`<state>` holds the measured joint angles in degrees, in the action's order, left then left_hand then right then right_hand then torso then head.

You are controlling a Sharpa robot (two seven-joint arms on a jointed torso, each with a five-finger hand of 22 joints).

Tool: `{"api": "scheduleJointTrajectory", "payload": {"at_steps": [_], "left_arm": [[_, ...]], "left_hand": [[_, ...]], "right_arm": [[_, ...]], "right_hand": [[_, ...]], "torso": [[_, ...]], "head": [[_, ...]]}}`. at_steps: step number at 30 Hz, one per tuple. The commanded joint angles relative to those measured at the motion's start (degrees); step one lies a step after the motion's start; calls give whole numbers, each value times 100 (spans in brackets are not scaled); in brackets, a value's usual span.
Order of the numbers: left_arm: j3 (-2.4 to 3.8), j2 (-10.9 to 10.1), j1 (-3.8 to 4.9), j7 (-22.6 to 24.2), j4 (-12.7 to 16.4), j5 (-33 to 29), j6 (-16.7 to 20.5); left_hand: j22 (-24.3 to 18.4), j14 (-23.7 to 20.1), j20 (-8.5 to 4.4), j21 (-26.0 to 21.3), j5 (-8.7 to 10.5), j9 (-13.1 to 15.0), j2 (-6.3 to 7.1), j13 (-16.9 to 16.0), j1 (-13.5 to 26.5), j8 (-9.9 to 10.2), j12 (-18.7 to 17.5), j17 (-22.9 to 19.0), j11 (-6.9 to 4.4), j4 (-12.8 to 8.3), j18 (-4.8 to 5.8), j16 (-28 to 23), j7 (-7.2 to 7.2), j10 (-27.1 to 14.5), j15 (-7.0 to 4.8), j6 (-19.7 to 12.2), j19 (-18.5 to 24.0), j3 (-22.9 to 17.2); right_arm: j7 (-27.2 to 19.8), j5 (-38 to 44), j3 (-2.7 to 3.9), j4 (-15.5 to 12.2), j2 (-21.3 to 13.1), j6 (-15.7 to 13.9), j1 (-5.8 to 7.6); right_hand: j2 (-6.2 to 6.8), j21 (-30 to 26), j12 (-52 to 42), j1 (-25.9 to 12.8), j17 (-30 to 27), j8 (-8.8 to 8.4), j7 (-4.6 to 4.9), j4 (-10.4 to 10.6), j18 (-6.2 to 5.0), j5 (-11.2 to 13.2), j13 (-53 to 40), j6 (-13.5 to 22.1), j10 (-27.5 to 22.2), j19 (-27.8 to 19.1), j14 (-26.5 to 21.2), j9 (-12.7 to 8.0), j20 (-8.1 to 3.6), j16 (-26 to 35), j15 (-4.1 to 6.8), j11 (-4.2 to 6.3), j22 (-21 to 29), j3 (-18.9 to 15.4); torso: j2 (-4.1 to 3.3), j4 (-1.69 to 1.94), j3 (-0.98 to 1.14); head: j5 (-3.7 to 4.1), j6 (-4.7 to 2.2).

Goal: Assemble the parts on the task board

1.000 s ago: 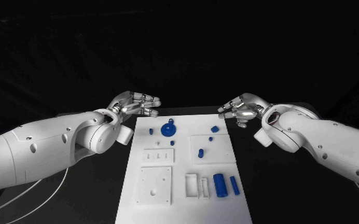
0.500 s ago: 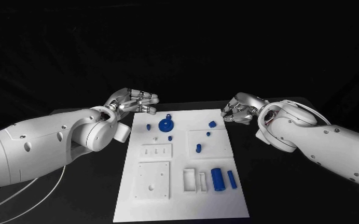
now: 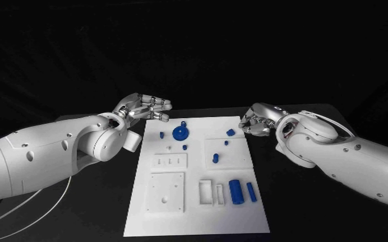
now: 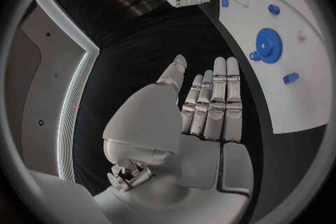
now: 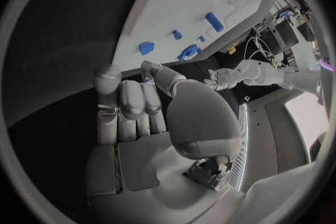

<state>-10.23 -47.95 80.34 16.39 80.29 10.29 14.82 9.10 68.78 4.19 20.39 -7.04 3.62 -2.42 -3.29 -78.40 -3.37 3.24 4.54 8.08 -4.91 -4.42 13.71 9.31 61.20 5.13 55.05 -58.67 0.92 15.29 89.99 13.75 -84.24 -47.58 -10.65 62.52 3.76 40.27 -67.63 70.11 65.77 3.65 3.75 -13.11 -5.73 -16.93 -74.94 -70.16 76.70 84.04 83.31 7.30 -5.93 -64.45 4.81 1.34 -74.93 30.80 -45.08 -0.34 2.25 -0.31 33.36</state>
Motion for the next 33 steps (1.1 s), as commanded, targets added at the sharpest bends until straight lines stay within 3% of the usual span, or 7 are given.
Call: {"api": "scheduleJointTrajectory", "payload": {"at_steps": [1, 6, 10, 20, 24, 27, 33], "left_arm": [[4, 0, 1, 32, 16, 27, -86], [4, -6, 1, 31, 19, 35, -84], [4, -6, 1, 31, 23, 37, -88], [4, -11, 0, 31, 23, 39, -87], [4, -12, 0, 30, 25, 40, -89], [4, -13, 0, 29, 27, 40, -87], [4, -13, 0, 30, 30, 41, -86]], "left_hand": [[-5, -30, -9, 34, -14, 6, -27, -9, -6, -18, 22, -9, -4, -28, 10, -23, 1, -51, -4, -27, 47, 8], [-5, -30, -9, 34, -14, 6, -27, -9, -6, -18, 22, -9, -4, -28, 10, -23, 1, -51, -4, -27, 47, 8], [-5, -30, -9, 34, -14, 6, -27, -9, -6, -18, 22, -9, -4, -28, 10, -23, 1, -51, -4, -27, 47, 8], [-5, -30, -9, 34, -14, 6, -27, -9, -6, -18, 22, -9, -4, -28, 10, -23, 1, -51, -4, -27, 47, 8], [-5, -30, -9, 34, -14, 6, -27, -9, -6, -18, 22, -9, -4, -28, 10, -23, 1, -51, -4, -27, 47, 8], [-5, -30, -9, 34, -14, 6, -27, -9, -6, -18, 22, -9, -4, -28, 10, -23, 1, -51, -4, -27, 47, 8], [-5, -30, -9, 34, -14, 6, -27, -9, -6, -18, 22, -9, -4, -28, 10, -23, 1, -51, -4, -27, 47, 8]], "right_arm": [[59, 470, -22, 10, 28, 69, -29], [88, 556, -43, 35, 72, 159, -75], [102, 584, -50, 53, 94, 229, -94], [89, 582, -56, 55, 111, 292, -122], [78, 604, -57, 55, 121, 109, -126], [74, 682, -58, 60, 134, -26, -127], [49, 798, -99, 89, 173, -66, -129]], "right_hand": [[28, 31, -21, 0, -2, -2, 6, 4, 114, -19, -4, -46, 36, 282, 11, -16, -25, -1, 18, 2, -455, 12], [-62, 24, -6, -82, -3, -9, 17, 107, 116, -21, 1, 44, 26, 280, 13, -68, -23, -2, 13, -7, -450, 60], [-109, 21, -2, -137, -6, 0, 31, 131, 115, 201, -1, 87, 16, 281, 14, -170, -14, -3, 4, -15, -449, 217], [-127, 9, 19, -193, -17, -1, 38, 137, 115, 298, 14, 102, 4, 281, 10, -259, -12, 1, 3, -20, -446, 339], [-34, -12, 51, -199, -28, -4, 59, 169, 110, 268, 43, 172, -10, 281, 10, -292, -10, 12, -2, -29, -443, 388], [85, -14, 46, -87, -32, 0, 64, 181, 101, 309, 49, 191, -5, 282, 11, -308, 4, 14, -15, -39, -442, 135], [80, -23, 48, 35, -37, -3, 69, 230, 98, 329, 59, 193, -13, 279, 12, -320, 14, 16, -22, -46, -442, 21]], "torso": [[-3, -7, 3], [-5, -1, 5], [-3, 2, 1], [-1, -12, 9], [-3, -10, 4], [-3, -7, 4], [-3, -5, 3]], "head": [[-9, 10], [-14, 15], [-12, 29], [-29, 34], [-26, 30], [-25, 26], [-29, 23]]}}
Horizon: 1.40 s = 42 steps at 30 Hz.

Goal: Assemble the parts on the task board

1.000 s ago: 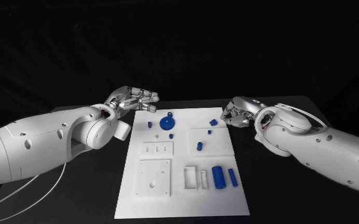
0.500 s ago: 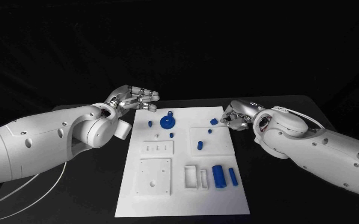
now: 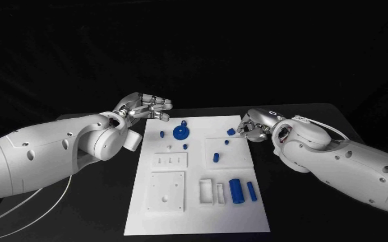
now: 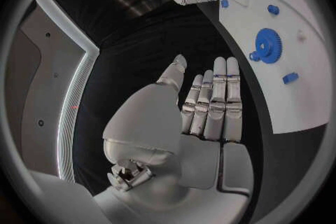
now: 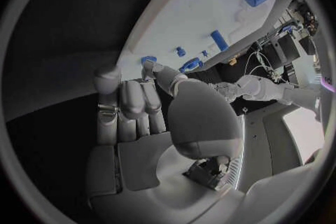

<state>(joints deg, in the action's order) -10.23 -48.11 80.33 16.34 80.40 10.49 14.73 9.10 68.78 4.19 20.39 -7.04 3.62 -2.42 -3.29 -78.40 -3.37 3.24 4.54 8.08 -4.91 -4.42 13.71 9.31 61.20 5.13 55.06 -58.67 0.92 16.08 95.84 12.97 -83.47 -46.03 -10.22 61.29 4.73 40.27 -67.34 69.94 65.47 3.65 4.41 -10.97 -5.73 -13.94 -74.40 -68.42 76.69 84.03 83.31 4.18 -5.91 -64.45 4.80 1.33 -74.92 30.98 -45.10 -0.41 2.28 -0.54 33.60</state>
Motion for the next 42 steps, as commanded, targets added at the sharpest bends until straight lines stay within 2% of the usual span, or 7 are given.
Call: {"api": "scheduleJointTrajectory", "payload": {"at_steps": [1, 5, 13, 19, 31, 38, 42], "left_arm": [[4, 2, 2, 35, 20, 21, -77], [4, -1, 2, 35, 21, 21, -75], [4, -2, 2, 35, 18, 21, -78], [4, -1, 2, 34, 14, 22, -79], [4, 25, 2, 34, 3, 25, -98], [4, 25, 2, 28, 0, 26, -104], [4, 26, 2, 25, 0, 29, -107]], "left_hand": [[-6, -30, -9, 34, -15, 6, -27, -9, -6, -18, 22, -9, -4, -28, 10, -23, 1, -51, -4, -27, 47, 8], [-6, -30, -9, 34, -15, 6, -27, -9, -6, -18, 22, -9, -4, -28, 10, -23, 1, -51, -4, -27, 47, 8], [-6, -30, -9, 34, -15, 6, -27, -9, -6, -18, 22, -9, -4, -28, 10, -23, 1, -51, -4, -27, 47, 8], [-6, -30, -9, 34, -15, 6, -27, -9, -6, -18, 22, -9, -4, -28, 10, -23, 1, -51, -4, -27, 47, 8], [-11, -33, -7, 46, -12, 6, -23, -9, -13, -17, 21, -8, -2, -30, 10, -22, 2, -60, -2, -32, 58, 13], [-11, -33, -7, 46, -12, 6, -23, -9, -13, -17, 21, -8, -2, -30, 10, -22, 2, -60, -2, -32, 58, 13], [-11, -33, -7, 46, -12, 6, -23, -9, -13, -17, 21, -8, -2, -30, 10, -22, 2, -60, -2, -32, 58, 13]], "right_arm": [[-36, 227, -34, 17, 23, -115, -6], [-63, 312, -82, 51, 58, -284, -7], [-101, 462, -107, 120, 83, -852, -7], [-168, 484, -111, 193, 106, -963, -7], [-419, 400, -113, 414, 265, -789, -6], [-639, 308, -118, 565, 355, -543, -6], [-726, 243, -120, 621, 386, -442, -6]], "right_hand": [[-16, -25, 25, 55, -10, -3, 5, 14, 97, 20, 9, 26, -17, 279, 10, -11, 14, 19, -24, -47, -444, 29], [34, -44, 36, 49, -23, -6, 9, 11, 92, 75, 25, 113, -25, 275, 8, -26, 21, 32, -29, -49, -441, 79], [243, -33, 15, 200, -24, -5, -4, 132, 92, 247, 32, 154, 0, 285, 14, -33, 17, 25, -24, -43, -442, -15], [334, -58, 33, 261, -46, -7, -13, 247, 93, 386, 52, 171, -10, 280, 9, -35, 22, 48, -28, -45, -435, -100], [433, -138, 68, 384, -72, -9, -39, 412, 109, 724, 88, 272, -34, 278, 12, -39, 21, 82, -24, -28, -421, -287], [460, -168, 98, 461, -81, -6, -57, 411, 132, 614, 114, 474, -49, 281, 13, -41, 7, 100, -10, 4, -423, -677], [469, -178, 114, 489, -81, -7, -37, 396, 132, 511, 127, 557, -58, 281, 10, -41, 10, 105, -15, -14, -424, -845]], "torso": [[-3, 5, -2], [-6, 4, 6], [-7, 5, 6], [-5, -9, 8], [-11, 22, 9], [-17, 24, -4], [-19, 23, 3]], "head": [[-7, -1], [-20, -3], [-32, 0], [-37, 3], [-40, 2], [-69, 16], [-79, 25]]}}
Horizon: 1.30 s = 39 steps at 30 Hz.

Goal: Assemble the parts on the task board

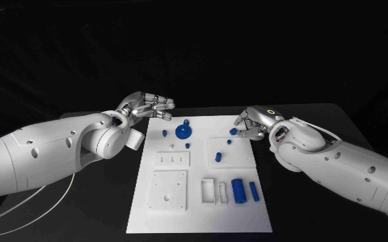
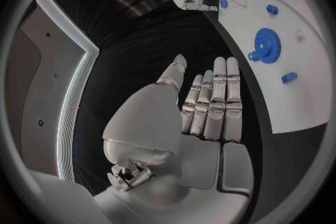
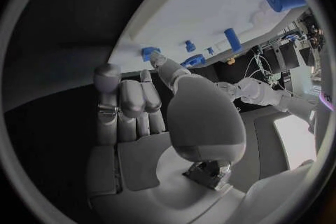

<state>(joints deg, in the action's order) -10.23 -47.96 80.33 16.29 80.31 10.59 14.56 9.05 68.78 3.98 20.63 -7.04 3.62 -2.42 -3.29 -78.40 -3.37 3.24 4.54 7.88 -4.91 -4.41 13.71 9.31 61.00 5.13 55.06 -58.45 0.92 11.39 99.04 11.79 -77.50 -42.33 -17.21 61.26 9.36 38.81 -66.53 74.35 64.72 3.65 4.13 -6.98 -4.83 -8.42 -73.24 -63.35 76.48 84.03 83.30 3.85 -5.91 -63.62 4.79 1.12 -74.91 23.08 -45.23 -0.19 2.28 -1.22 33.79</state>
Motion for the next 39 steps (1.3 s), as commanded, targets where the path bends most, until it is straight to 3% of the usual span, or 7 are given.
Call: {"api": "scheduleJointTrajectory", "payload": {"at_steps": [1, 9, 26, 39], "left_arm": [[4, 11, 2, 29, 9, 21, -90], [4, 9, 2, 27, 3, 29, -92], [4, 22, 1, 23, -15, 35, -96], [4, 37, -1, 26, -29, 37, -104]], "left_hand": [[-6, -33, 14, 22, -12, 6, -23, -9, -13, -17, 21, -8, 18, -30, 9, -22, 2, -40, -2, -32, 37, 12], [-6, -33, 14, 22, -12, 6, -23, -9, -13, -17, 21, -8, 18, -30, 9, -22, 2, -40, -2, -32, 37, 12], [-6, -33, 14, 22, -12, 6, -23, -9, -13, -17, 21, -8, 18, -30, 9, -22, 2, -40, -2, -32, 37, 12], [-6, -33, 14, 22, -12, 6, -23, -9, -13, -17, 21, -8, 18, -30, 9, -22, 2, -40, -2, -32, 37, 12]], "right_arm": [[-275, -90, -3, 38, 24, 278, -2], [-343, -152, -4, 97, 52, 415, -2], [-247, -140, -5, 305, 168, 355, 0], [-138, -114, -5, 386, 265, -86, 0]], "right_hand": [[5, -44, 35, 51, -4, -8, -6, -8, 41, -71, 13, 60, -39, 279, 12, -8, 12, 20, -18, 7, -423, -88], [-9, -51, 41, 50, -4, -6, 3, -29, 38, -152, 19, 75, -46, 280, 11, -6, 17, 24, -22, 0, -425, -166], [-60, -60, 35, 10, -3, -6, 25, 35, 20, -97, 20, 25, -54, 282, 8, -6, 34, 26, -40, -27, -426, -121], [-71, -50, 7, -23, 13, -2, 30, 129, 6, 9, 6, -168, -36, 290, 11, 12, 40, 9, -48, -46, -426, -128]], "torso": [[-3, -2, 7], [-2, -3, 8], [-6, 0, 15], [-1, -9, 15]], "head": [[-13, 11], [-26, 38], [-37, 54], [-32, 57]]}}
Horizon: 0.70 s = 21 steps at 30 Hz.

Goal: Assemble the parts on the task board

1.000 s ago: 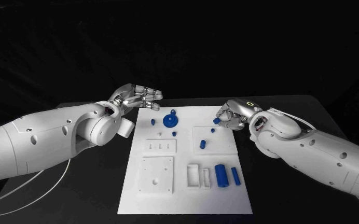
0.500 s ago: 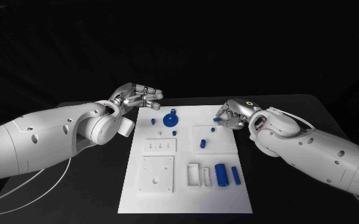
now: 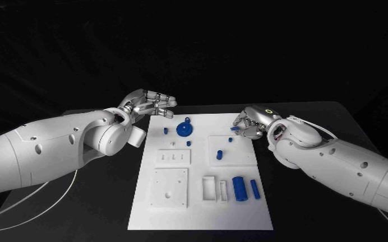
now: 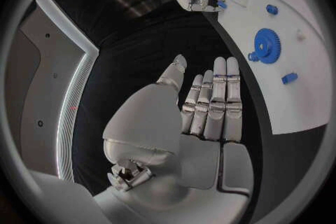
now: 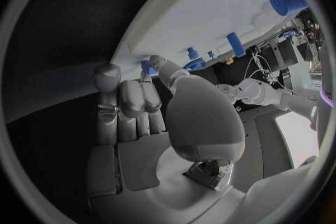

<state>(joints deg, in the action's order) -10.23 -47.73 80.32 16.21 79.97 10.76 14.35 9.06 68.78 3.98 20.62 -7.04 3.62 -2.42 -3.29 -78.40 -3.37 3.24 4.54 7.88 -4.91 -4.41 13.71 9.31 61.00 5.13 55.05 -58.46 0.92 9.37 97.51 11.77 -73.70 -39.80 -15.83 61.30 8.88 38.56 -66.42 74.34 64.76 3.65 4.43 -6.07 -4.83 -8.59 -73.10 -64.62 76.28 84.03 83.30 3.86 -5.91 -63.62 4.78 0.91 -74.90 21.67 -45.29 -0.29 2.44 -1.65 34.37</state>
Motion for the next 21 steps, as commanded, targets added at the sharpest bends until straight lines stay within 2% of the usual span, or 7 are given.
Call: {"api": "scheduleJointTrajectory", "payload": {"at_steps": [1, 13, 16, 21], "left_arm": [[4, 14, -1, 34, 5, 20, -83], [4, 12, -1, 32, 0, 20, -87], [4, 11, -2, 32, -3, 20, -88], [4, 12, -2, 32, -6, 20, -89]], "left_hand": [[-7, -33, 14, 23, -12, 6, -23, -9, -13, -17, 21, -8, 18, -30, 9, -22, 2, -40, -2, -32, 37, 13], [-7, -33, 14, 23, -12, 6, -23, -9, -13, -17, 21, -8, 18, -30, 9, -22, 2, -40, -2, -32, 37, 13], [-16, -35, 15, 26, -12, 6, -29, -9, -6, -18, 22, -8, 19, -24, 9, -22, 3, -43, -1, -40, 37, 15], [-16, -35, 15, 26, -12, 6, -29, -9, -6, -18, 22, -8, 19, -24, 9, -22, 3, -43, -1, -40, 37, 15]], "right_arm": [[67, 40, -2, 8, 16, -245, -4], [46, 26, -2, 11, 34, -359, -4], [44, 21, -2, 12, 32, -371, -4], [42, 6, -2, 18, 29, -339, -4]], "right_hand": [[-25, -16, -6, -22, 9, -2, -2, 47, 7, 41, -9, -58, -14, 291, 11, 11, 40, 10, -47, -24, -428, 11], [-81, -23, -16, -31, 11, -4, -20, 158, 10, 244, -13, -209, -10, 290, 10, 14, 32, 14, -38, -17, -422, 157], [-140, -20, -15, -37, 12, -4, -23, 195, 11, 418, -14, -277, -13, 290, 8, 19, 29, 16, -35, -16, -422, 283], [-147, -17, -16, -59, 13, -3, -27, 213, 13, 500, -15, -299, -14, 290, 8, 20, 27, 18, -33, -13, -423, 426]], "torso": [[5, 2, -1], [9, 1, 0], [8, -4, 5], [7, -3, 8]], "head": [[13, 0], [8, 11], [0, 10], [4, 9]]}}
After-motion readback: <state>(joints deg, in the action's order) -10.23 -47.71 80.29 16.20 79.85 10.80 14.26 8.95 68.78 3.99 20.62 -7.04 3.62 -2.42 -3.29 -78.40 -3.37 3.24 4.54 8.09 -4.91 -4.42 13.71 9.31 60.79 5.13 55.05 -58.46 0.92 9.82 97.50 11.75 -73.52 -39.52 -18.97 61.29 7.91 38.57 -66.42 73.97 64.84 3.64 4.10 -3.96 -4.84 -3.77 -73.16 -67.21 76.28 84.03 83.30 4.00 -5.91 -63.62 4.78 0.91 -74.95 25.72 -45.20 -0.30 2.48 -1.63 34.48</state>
